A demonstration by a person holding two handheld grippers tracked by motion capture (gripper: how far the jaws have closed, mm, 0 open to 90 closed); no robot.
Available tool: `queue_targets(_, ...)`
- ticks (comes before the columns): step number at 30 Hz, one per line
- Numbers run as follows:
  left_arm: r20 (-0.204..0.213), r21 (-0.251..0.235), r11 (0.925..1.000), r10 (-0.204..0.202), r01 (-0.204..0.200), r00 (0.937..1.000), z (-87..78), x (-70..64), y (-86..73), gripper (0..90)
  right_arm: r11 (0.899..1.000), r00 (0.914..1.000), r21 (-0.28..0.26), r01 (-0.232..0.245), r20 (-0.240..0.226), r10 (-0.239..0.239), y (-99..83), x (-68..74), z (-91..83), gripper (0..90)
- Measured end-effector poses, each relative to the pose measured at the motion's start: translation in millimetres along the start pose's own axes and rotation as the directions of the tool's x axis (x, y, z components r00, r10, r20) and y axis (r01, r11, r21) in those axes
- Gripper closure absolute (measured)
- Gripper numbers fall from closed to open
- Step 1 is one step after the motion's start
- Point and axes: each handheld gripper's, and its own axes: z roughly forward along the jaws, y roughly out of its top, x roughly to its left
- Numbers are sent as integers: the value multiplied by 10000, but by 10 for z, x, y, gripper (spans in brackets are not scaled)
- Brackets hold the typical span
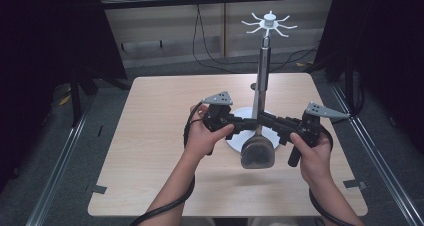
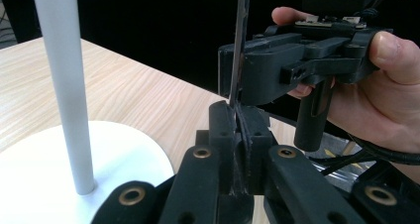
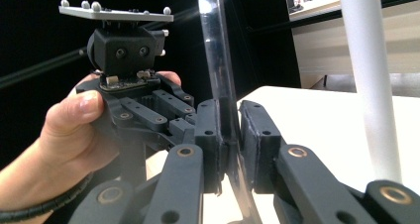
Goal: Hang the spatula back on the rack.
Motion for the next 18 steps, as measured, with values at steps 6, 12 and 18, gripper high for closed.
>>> queue_targets(6, -108, -27, 10000, -47, 47, 9999, -13, 45, -8, 846, 9999, 10000, 81, 69, 24, -69, 14, -17, 38, 784)
queue_targets(12, -56, -173, 9998, -122, 121, 9999, -6, 108, -26, 833, 9977, 9991, 546, 390, 166, -400, 84, -45, 84, 782)
queue_targets(18, -76, -272, 9994, -196, 194, 9998, 11, 143, -28, 828, 9939, 9975, 903, 626, 260, -652, 138, -62, 97, 779)
